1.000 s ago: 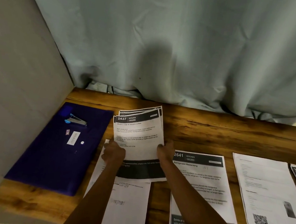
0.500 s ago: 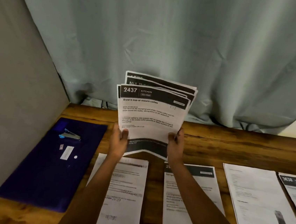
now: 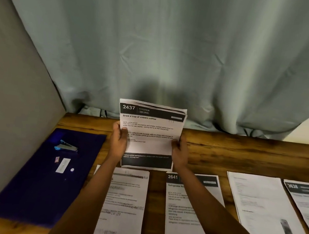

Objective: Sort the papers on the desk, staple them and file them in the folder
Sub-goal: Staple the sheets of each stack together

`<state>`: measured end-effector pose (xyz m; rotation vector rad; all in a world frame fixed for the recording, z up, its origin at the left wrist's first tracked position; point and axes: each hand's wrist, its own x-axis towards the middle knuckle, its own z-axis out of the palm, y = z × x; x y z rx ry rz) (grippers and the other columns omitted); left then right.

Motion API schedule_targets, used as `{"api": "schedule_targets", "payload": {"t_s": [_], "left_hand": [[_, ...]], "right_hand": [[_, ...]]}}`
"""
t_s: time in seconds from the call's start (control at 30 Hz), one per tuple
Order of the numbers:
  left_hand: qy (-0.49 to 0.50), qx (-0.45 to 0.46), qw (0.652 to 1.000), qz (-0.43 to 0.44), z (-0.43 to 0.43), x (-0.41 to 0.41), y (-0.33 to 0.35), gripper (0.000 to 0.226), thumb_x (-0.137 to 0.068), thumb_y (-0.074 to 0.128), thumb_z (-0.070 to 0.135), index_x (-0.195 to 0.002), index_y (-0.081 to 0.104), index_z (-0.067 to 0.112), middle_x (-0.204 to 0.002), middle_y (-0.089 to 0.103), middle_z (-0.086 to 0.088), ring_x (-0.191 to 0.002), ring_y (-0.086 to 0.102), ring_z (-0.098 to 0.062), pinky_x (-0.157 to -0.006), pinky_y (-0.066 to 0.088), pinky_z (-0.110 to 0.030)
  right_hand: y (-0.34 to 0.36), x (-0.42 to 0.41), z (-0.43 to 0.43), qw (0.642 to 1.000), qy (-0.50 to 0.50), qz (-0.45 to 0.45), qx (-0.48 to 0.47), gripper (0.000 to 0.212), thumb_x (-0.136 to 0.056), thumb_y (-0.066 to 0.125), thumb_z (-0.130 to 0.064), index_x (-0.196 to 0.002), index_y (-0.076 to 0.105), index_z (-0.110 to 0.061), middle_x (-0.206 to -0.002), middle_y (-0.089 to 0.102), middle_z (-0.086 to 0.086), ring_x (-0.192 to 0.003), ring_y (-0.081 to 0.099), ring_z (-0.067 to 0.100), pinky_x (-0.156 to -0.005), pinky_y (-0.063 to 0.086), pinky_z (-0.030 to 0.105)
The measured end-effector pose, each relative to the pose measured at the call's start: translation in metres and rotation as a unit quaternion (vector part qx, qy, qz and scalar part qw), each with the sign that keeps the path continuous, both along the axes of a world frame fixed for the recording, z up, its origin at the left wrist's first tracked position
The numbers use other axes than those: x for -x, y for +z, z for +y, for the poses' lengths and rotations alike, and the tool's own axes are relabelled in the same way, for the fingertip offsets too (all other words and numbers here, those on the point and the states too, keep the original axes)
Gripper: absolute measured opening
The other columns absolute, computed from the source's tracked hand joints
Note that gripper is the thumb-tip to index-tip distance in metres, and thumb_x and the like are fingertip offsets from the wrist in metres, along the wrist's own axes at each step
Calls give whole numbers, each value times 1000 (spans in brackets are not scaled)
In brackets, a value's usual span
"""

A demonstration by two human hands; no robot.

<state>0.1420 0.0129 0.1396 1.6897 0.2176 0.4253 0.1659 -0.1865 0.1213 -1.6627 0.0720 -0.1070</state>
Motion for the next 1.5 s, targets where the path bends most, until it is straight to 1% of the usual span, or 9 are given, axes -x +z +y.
{"api": "schedule_targets", "payload": {"t_s": [0.23,0.33,0.5,0.7,0.9,1.0,1.13,1.37,1.5], "left_hand": [[47,-35,998,7,-4,-1,7,17,-103,37,21,-118,43,15,-99,63,-11,-90,64,-31,-79,55,-48],[55,-46,997,28,-8,7,-5,10,-102,38,23,-106,45,17,-91,62,3,-83,63,-14,-79,54,-45],[63,-84,994,29,-3,6,1,20,-101,39,33,-97,50,16,-88,63,-11,-81,64,-28,-75,54,-54],[59,-85,994,20,10,-7,42,17,-101,42,19,-110,55,11,-107,65,-9,-98,62,-23,-84,53,-39],[58,-121,980,144,24,7,20,21,-99,42,8,-107,61,2,-100,64,-8,-75,57,-11,-60,44,-19],[49,-142,965,213,29,23,-5,20,-97,47,11,-104,63,3,-102,65,-10,-83,61,-19,-69,49,-26],[68,-166,946,268,30,41,-37,13,-94,54,20,-90,66,16,-86,65,-4,-81,61,-23,-78,52,-37],[40,-91,946,308,26,51,-62,26,-95,56,25,-113,63,8,-88,65,-4,-74,60,-15,-64,47,-26],[32,34,960,275,35,40,-58,20,-93,58,32,-106,63,19,-91,71,-5,-82,70,-24,-78,57,-43]], "right_hand": [[2,-3,1,1000,-11,-6,0,25,-97,45,-3,-120,51,-11,-116,56,4,-113,54,24,-99,47,37],[-7,4,1,1000,18,10,17,26,-98,44,-6,-116,46,-24,-120,54,2,-113,50,15,-99,42,28],[1,-4,2,998,-27,11,50,28,-98,47,-14,-124,53,-6,-119,58,7,-112,54,20,-99,44,33],[42,-17,-5,992,8,-70,101,20,-97,46,-8,-112,57,-3,-103,60,2,-92,56,12,-74,45,15],[25,0,-4,982,56,16,180,19,-95,50,-9,-110,61,-4,-108,64,7,-95,60,18,-73,46,15],[-1,17,-2,974,42,88,205,20,-92,57,-13,-111,63,-7,-116,64,10,-104,62,23,-86,49,29],[-32,35,1,959,41,127,249,20,-88,64,-12,-107,67,-7,-114,67,7,-104,63,19,-80,46,20],[-63,46,2,944,59,129,299,17,-86,66,-12,-103,67,-7,-110,69,8,-99,66,17,-67,39,5],[-63,41,-3,945,54,146,287,19,-87,66,-12,-105,66,-6,-111,68,9,-102,64,20,-80,46,19]]}}
